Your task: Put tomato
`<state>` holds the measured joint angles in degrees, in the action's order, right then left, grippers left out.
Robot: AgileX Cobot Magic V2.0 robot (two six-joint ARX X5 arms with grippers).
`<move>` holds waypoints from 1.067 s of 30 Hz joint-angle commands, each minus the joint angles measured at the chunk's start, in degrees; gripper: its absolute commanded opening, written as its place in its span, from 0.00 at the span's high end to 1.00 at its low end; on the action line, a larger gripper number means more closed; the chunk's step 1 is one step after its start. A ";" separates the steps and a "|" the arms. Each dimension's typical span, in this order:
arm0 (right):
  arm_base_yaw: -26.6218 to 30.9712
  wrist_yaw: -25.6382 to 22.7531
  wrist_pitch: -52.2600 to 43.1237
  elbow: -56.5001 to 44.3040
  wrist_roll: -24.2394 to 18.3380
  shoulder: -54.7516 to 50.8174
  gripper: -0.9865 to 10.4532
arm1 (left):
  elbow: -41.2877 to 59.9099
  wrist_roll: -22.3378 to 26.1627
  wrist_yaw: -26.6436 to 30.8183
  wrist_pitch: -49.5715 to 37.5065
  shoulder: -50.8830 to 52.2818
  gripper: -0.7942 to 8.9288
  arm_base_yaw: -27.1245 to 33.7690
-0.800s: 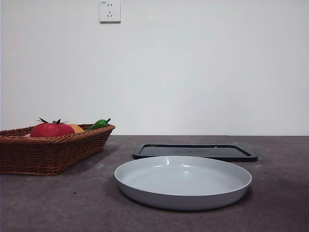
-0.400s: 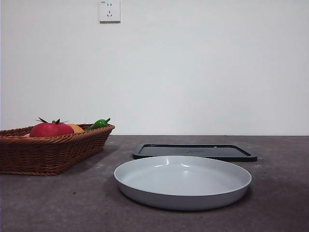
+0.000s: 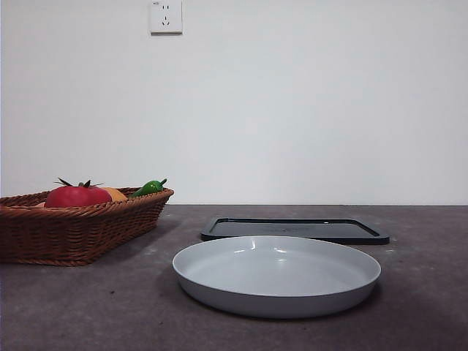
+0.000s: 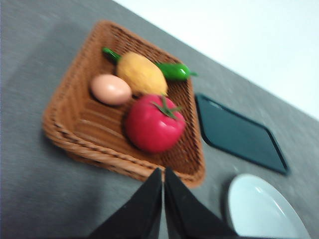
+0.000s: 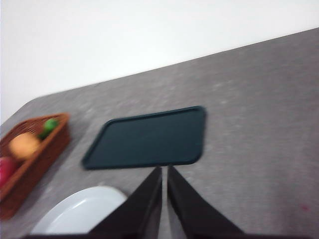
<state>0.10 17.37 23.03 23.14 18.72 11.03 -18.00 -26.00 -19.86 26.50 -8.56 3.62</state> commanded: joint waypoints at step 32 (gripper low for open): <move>-21.73 14.14 30.10 35.82 -21.29 40.94 0.91 | -35.36 26.45 -10.32 27.98 -34.23 0.90 -12.26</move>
<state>-21.34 31.48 53.69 57.71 -1.74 51.46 -52.16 -0.51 -29.98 55.07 -42.41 -8.47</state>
